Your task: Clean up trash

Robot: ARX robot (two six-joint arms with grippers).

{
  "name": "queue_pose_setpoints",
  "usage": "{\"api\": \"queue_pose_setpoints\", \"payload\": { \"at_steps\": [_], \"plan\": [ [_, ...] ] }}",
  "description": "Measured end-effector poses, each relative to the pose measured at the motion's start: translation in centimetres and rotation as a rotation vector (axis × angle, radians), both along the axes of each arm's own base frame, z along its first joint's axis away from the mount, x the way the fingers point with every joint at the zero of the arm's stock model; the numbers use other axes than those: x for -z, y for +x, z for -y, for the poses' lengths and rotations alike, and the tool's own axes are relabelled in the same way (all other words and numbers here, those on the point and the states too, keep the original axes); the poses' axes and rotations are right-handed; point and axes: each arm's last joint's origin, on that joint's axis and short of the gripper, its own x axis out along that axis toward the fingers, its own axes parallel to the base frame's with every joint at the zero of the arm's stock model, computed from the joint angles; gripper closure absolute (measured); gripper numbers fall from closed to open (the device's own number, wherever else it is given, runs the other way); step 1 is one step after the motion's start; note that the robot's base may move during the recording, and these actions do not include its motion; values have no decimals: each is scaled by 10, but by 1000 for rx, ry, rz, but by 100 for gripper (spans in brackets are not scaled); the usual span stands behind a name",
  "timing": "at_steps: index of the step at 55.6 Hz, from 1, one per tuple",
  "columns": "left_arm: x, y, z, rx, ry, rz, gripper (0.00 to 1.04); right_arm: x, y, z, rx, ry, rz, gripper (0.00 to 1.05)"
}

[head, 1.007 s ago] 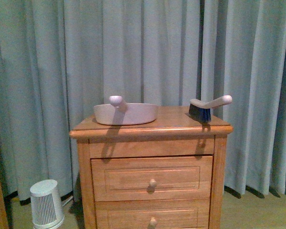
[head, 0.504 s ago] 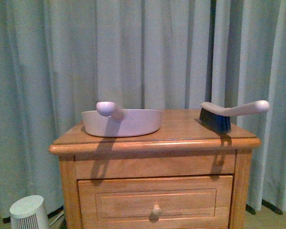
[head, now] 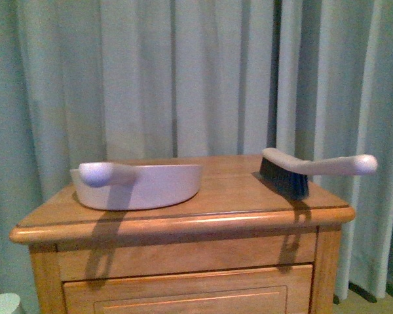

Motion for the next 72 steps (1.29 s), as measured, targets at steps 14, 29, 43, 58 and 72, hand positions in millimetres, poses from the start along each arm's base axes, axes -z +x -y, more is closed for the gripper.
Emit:
{"api": "queue_pose_setpoints", "payload": {
  "at_steps": [14,29,43,58,72],
  "plan": [
    [0,0,0,-2,0,1,8,0,0,0,-3,0,0,7],
    [0,0,0,-2,0,1,8,0,0,0,-3,0,0,7],
    [0,6,1,129,-211,-98,8,0,0,0,-3,0,0,7],
    [-90,71,7,72,-271,-237,8,0,0,0,-2,0,0,7],
    [-158,169,57,83,-63,-347,8,0,0,0,-3,0,0,7]
  ]
}}
